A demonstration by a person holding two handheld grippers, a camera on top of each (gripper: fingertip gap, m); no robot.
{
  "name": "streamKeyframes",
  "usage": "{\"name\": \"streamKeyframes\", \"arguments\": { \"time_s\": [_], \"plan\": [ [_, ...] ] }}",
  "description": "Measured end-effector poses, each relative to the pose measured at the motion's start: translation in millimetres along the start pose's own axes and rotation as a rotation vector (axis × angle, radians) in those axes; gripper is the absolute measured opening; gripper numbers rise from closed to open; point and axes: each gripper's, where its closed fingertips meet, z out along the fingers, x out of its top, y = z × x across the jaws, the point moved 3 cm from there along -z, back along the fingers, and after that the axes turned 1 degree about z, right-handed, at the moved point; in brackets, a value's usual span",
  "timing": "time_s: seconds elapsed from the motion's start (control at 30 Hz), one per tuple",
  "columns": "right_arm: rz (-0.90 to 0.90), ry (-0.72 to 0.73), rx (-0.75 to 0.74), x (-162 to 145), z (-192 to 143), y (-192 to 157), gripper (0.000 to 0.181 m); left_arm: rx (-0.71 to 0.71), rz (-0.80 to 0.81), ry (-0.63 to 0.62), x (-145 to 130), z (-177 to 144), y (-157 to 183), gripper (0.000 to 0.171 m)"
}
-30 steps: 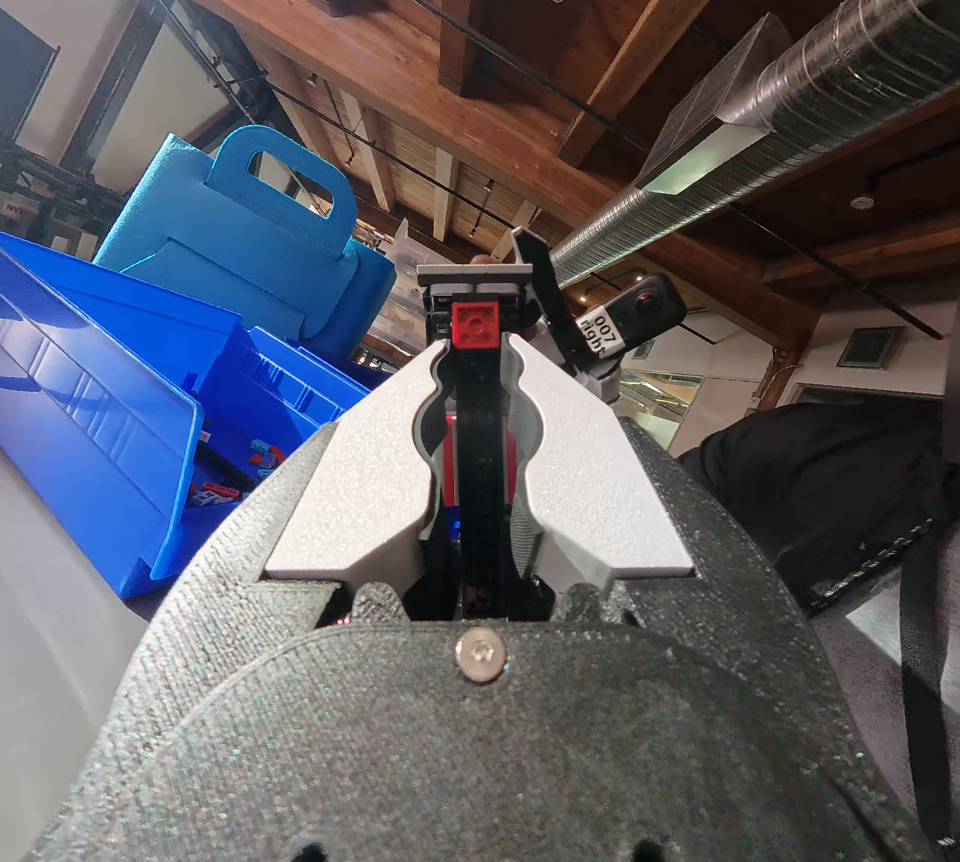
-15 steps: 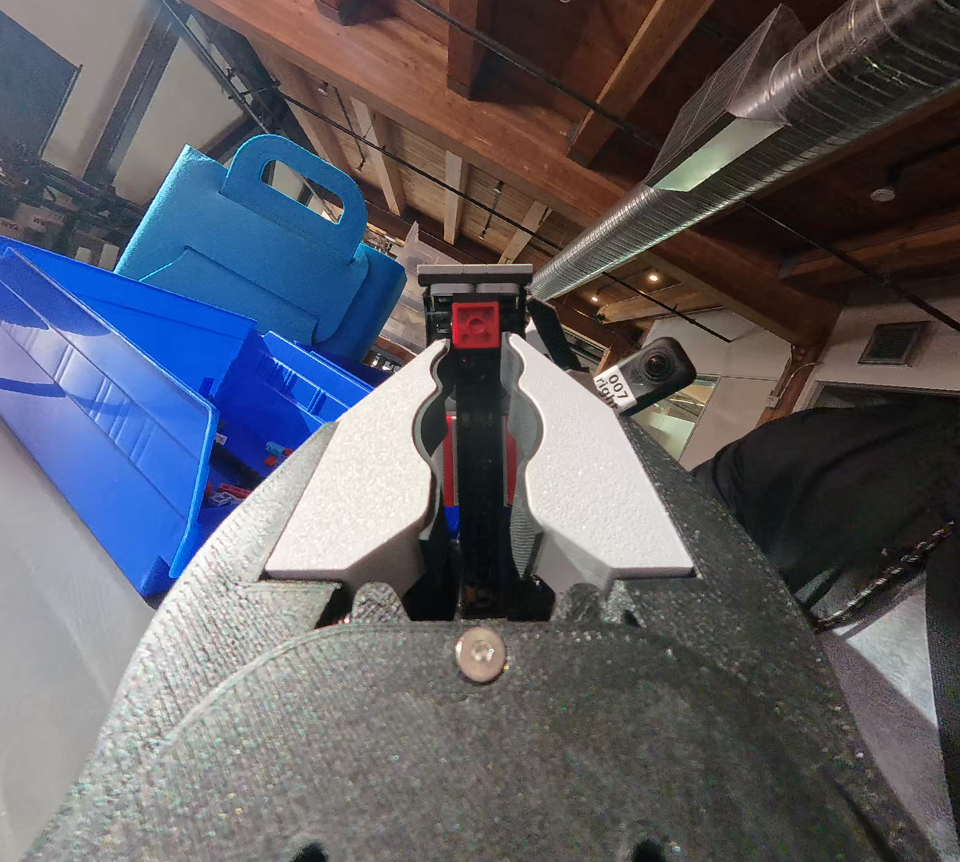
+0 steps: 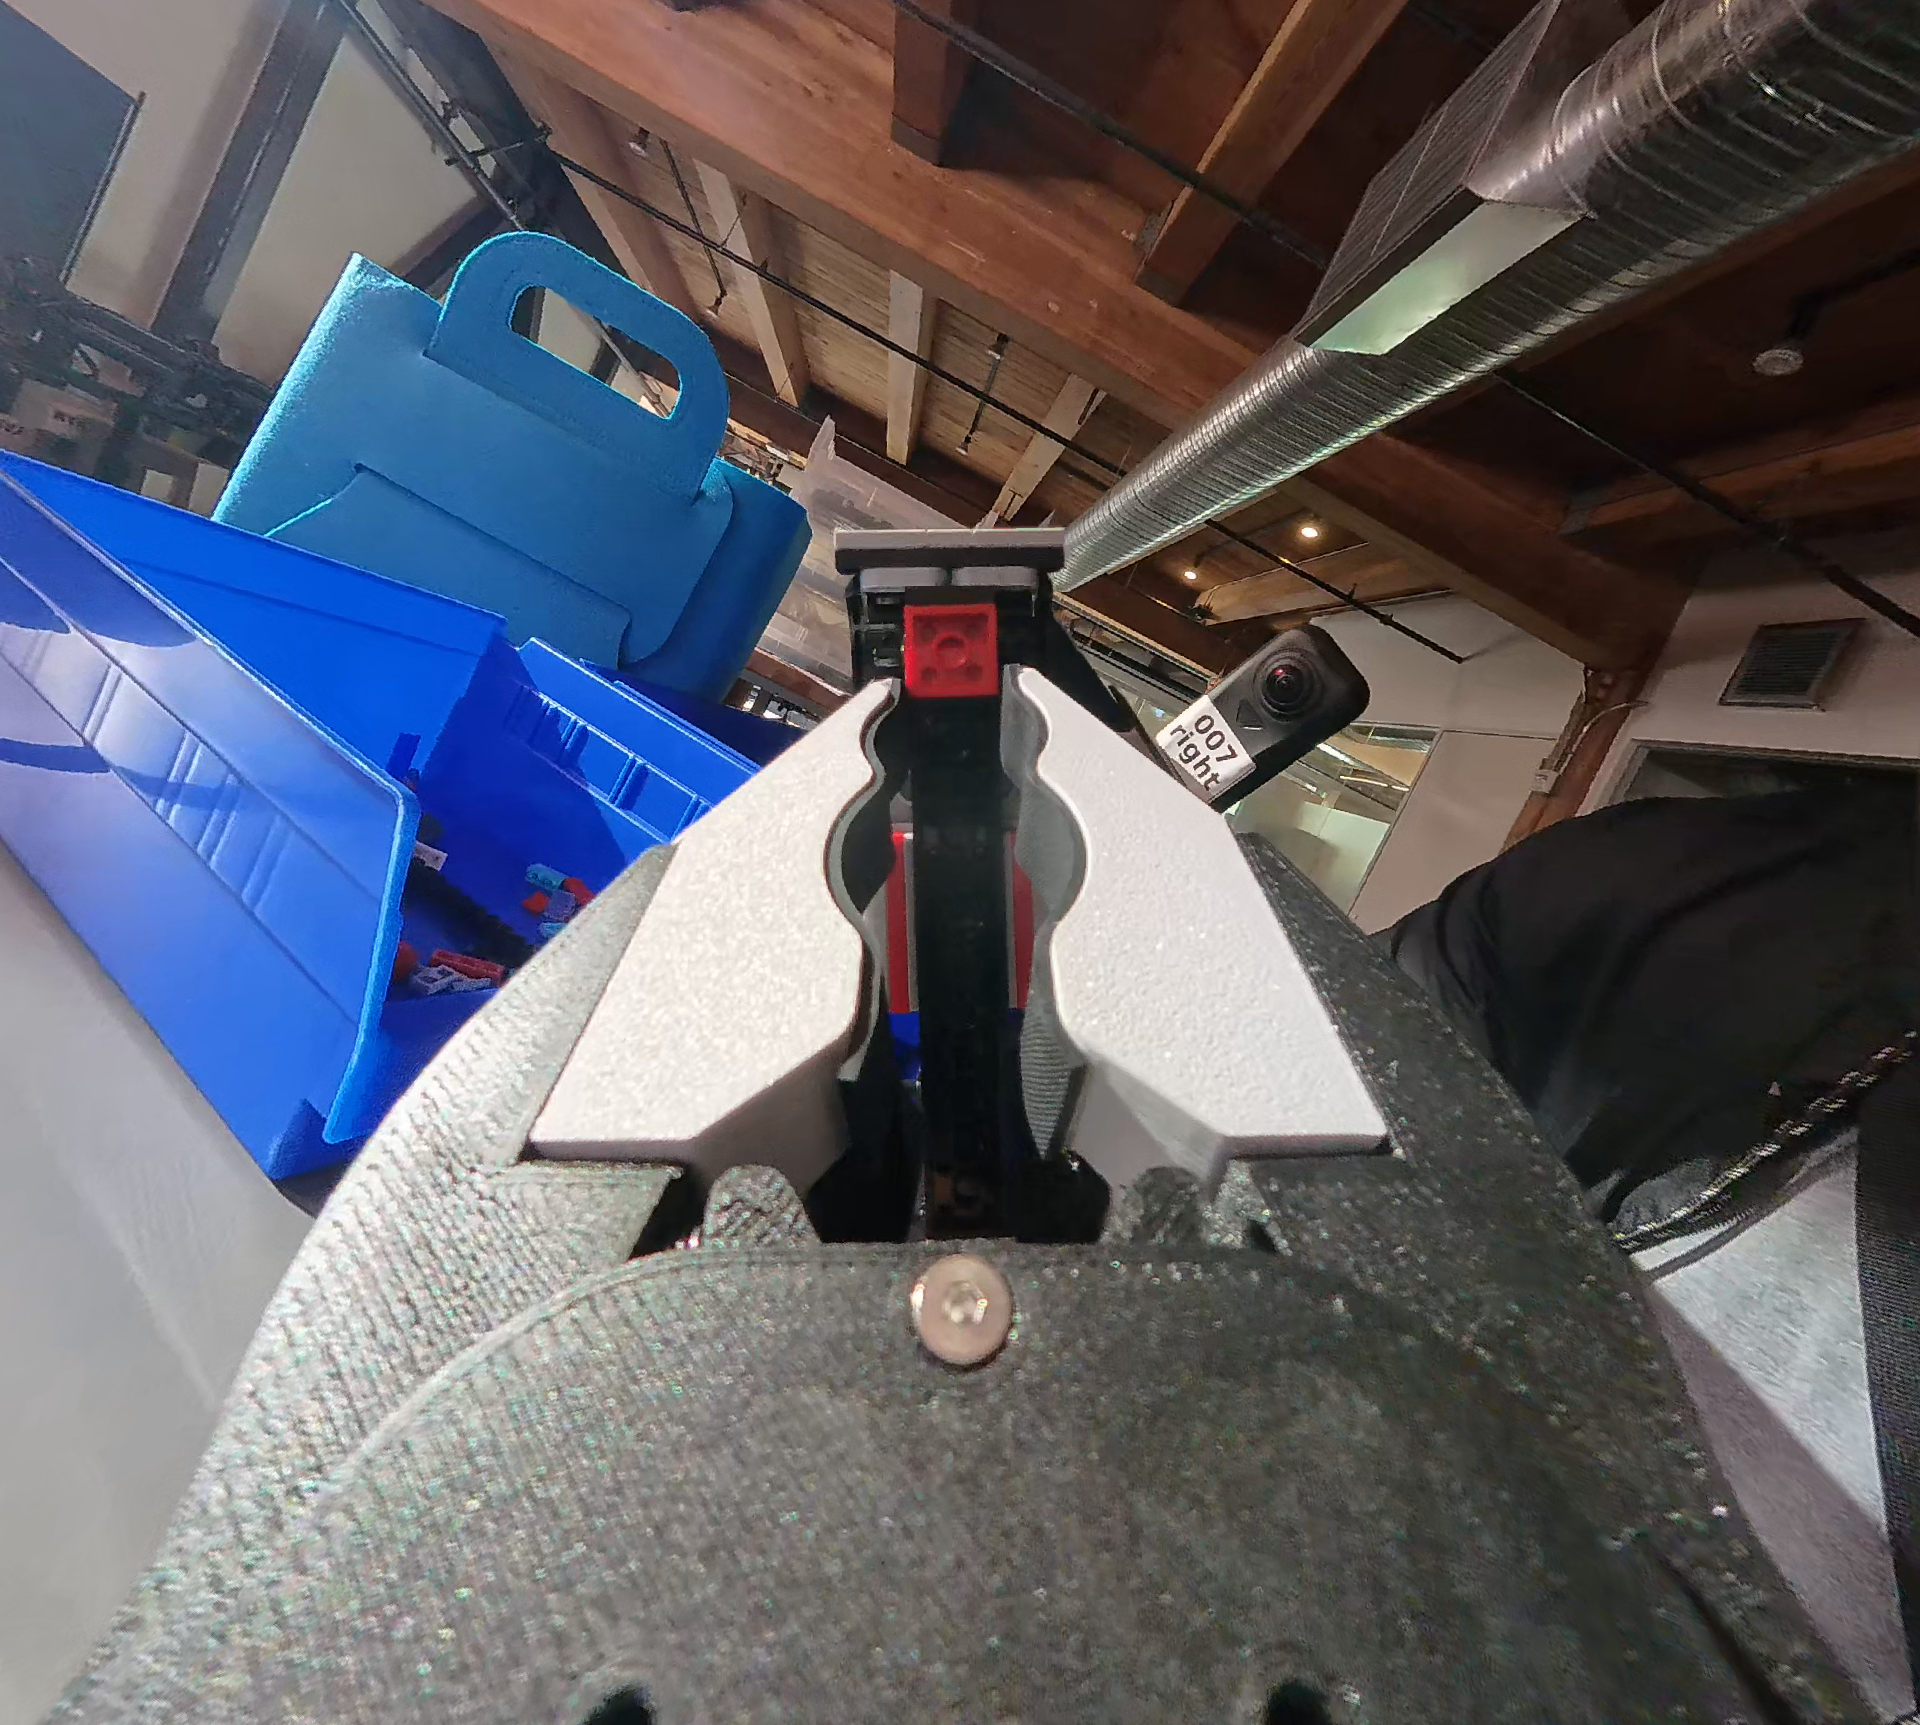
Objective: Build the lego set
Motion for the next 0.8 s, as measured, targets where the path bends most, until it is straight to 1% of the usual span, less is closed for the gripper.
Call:
{"name": "streamKeyframes", "arguments": {
  "time_s": [0.2,0.8],
  "plan": [
    [0.059,-0.012,0.020,-3.1,1.5,2.3,0.053,-0.007,-0.009,-0.014,-1.9,1.5,1.3,0.017],
    [0.089,-0.019,0.033,-4.6,3.2,2.9,0.053,-0.010,-0.007,-0.024,-4.3,2.9,2.4,0.017]
  ]
}}
